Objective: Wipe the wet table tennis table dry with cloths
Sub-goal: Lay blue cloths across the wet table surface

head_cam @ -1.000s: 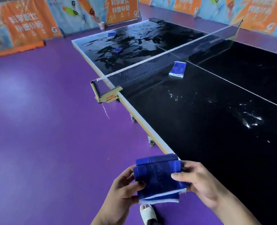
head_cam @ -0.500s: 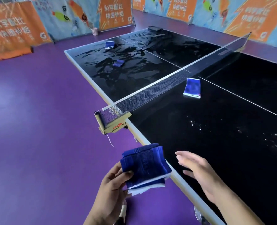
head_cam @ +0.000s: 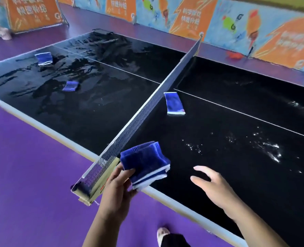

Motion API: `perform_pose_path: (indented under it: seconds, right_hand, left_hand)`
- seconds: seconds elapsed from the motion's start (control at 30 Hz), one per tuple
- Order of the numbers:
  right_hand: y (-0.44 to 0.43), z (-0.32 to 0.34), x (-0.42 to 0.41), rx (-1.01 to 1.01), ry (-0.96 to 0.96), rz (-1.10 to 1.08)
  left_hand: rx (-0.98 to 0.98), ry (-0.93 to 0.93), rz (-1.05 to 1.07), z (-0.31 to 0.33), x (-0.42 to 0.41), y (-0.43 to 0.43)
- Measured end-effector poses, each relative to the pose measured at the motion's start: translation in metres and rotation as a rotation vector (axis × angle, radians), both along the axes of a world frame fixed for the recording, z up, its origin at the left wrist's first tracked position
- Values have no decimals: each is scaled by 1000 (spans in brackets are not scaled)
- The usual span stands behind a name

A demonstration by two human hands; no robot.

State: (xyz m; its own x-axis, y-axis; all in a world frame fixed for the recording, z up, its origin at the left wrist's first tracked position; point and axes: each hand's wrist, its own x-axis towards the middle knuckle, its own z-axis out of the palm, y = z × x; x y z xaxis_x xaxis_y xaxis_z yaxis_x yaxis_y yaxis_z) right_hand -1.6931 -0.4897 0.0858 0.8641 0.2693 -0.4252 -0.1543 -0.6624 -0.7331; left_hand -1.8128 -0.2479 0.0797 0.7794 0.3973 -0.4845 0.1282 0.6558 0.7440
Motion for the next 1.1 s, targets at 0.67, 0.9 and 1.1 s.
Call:
perform_pose_path:
  seconds: [0.67,0.9,1.1]
  right_hand:
    - [162,-140,405,-192,-85,-144]
    - [217,-178,516,-344,-56,-225]
    - [233,-204,547,-498,-23,-323]
  left_hand:
    - [15,184,-133,-13,225,94]
    - [-77,203,-118,-28,264,106]
    - [-97,229,-115,-46,274,119]
